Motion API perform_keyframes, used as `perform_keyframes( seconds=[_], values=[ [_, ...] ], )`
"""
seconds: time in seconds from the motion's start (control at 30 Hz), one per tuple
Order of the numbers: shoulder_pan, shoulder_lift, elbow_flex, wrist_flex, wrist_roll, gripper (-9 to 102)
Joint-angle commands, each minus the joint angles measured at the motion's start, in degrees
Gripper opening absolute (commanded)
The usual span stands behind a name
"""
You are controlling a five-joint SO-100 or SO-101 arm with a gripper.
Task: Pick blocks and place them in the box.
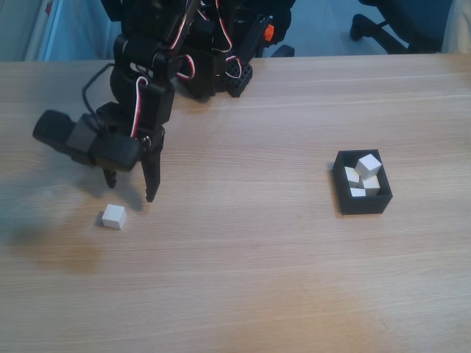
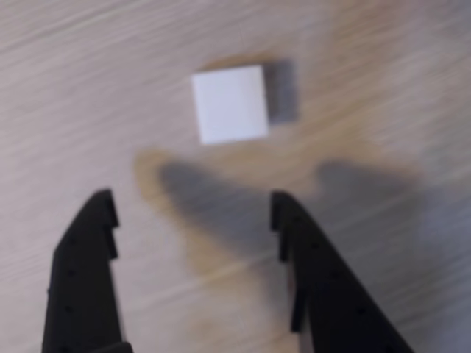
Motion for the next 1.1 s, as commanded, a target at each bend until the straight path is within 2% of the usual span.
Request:
perform_keyframes(
  seconds=[0.0, 0.77, 1.07],
  values=[
    [1.05, -2.20, -5.01, -1.14, -0.70, 22],
    [2.02, -16.00, -15.47, -4.39, -1.49, 21],
    [2.20, -17.58, -16.44, -4.83, -2.02, 16]
  ],
)
